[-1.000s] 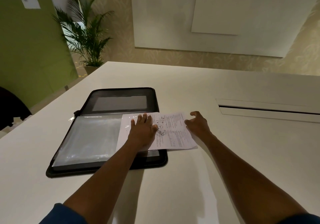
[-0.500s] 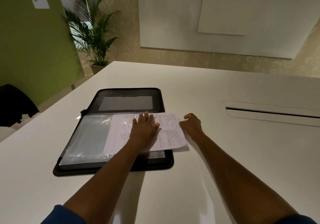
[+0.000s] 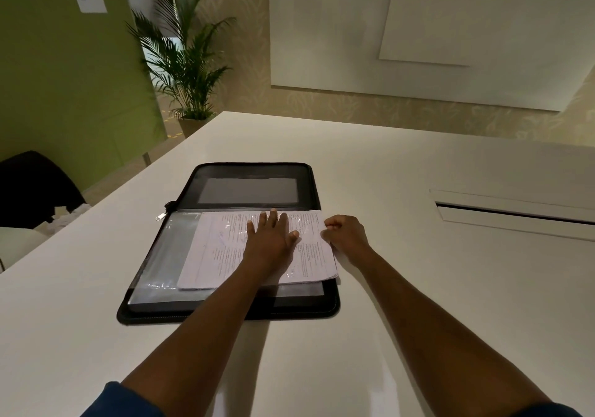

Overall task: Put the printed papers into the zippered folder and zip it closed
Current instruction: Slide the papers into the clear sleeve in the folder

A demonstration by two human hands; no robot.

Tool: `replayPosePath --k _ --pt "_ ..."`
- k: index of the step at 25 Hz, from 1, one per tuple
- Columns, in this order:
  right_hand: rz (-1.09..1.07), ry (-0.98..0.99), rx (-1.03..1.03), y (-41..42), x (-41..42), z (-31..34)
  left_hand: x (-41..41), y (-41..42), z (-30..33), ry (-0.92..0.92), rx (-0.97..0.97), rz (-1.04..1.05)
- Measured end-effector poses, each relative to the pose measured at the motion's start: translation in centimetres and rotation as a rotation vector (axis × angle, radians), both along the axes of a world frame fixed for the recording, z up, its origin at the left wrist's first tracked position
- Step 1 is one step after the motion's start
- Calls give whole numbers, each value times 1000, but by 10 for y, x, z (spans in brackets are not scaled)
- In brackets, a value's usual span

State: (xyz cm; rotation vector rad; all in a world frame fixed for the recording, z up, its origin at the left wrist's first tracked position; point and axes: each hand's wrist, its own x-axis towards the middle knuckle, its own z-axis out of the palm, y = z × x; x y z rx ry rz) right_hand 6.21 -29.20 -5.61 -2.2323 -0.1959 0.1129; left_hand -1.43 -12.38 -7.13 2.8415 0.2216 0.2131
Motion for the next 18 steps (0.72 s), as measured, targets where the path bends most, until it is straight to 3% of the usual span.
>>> replayPosePath --k 11,18 --pt "31 70 51 25 3 -4 4 3 -5 36 15 -1" --pt "-172 263 -74 53 10 0 9 7 -7 51 11 -2"
